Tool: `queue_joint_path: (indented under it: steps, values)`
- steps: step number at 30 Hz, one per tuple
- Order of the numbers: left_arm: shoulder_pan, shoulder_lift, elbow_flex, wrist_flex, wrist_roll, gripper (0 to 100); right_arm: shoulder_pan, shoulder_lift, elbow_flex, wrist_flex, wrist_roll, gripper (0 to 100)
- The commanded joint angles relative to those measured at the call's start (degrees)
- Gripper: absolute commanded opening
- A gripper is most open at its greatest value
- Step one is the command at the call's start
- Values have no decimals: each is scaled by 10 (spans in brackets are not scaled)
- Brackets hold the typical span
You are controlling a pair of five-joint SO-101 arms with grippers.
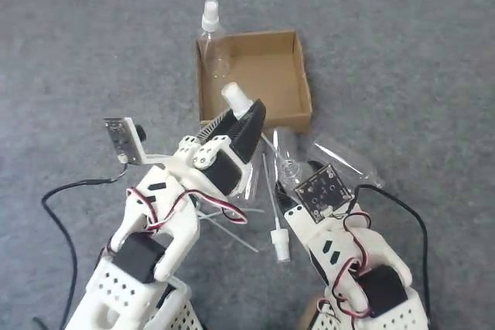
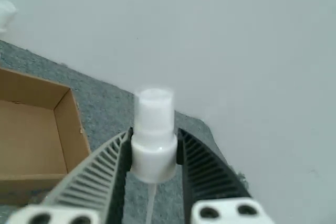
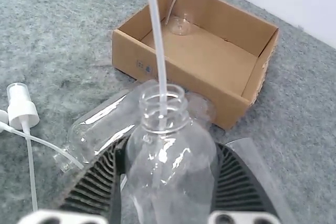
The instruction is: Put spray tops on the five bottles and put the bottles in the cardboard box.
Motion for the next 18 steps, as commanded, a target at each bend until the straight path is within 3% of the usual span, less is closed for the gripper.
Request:
queue_joint_path:
  steps: [1, 18]
  values:
    - [4, -13, -6, -8, -2, 11, -5, -7, -3, -14, 8, 80]
    - [32, -13, 7, 33, -3, 11, -2, -7, -3, -15, 7, 80]
